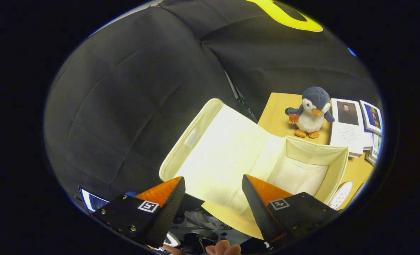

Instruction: Open the storage box then place both shoes into the box .Put the left shoe in first, then the right shoe, with the right side of both shoes facing outward in a uniform manner.

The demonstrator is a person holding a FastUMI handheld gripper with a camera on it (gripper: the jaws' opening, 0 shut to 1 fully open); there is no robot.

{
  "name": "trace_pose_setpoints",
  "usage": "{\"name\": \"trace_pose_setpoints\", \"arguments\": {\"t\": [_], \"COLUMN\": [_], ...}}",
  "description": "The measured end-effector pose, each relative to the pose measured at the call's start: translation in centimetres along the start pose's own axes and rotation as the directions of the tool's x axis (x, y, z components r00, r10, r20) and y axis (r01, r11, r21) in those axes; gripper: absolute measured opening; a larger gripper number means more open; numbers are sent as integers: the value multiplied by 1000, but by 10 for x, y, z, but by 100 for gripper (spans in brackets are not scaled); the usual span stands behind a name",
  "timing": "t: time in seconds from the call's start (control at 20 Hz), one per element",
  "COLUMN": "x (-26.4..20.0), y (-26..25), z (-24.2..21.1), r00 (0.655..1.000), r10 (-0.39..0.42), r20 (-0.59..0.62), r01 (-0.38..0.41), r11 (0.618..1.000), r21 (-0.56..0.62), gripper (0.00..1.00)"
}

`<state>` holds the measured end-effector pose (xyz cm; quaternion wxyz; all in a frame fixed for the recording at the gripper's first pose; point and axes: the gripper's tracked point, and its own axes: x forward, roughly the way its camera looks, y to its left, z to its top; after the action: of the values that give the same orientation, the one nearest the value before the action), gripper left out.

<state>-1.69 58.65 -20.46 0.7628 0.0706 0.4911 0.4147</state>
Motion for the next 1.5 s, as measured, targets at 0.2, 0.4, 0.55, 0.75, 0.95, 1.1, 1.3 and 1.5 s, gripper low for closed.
{"name": "trace_pose_setpoints", "arguments": {"t": [0.2,0.4,0.55,0.75,0.95,1.1,1.3,1.5], "x": [-25,-66,-97,-131,-154,-163,-168,-169], "y": [-5,-33,-59,-106,-149,-181,-217,-256], "z": [-10,-15,-20,-32,-46,-56,-73,-104], "r00": [999,997,995,993,988,986,983,979], "r10": [29,26,11,-41,-69,-95,-127,-191], "r20": [21,75,96,114,137,136,133,76], "r01": [-30,-31,-18,33,52,73,95,168], "r11": [999,998,997,997,991,985,971,956], "r21": [43,61,70,70,120,157,221,240], "gripper": [97,97,97,97,98,97,97,98]}}
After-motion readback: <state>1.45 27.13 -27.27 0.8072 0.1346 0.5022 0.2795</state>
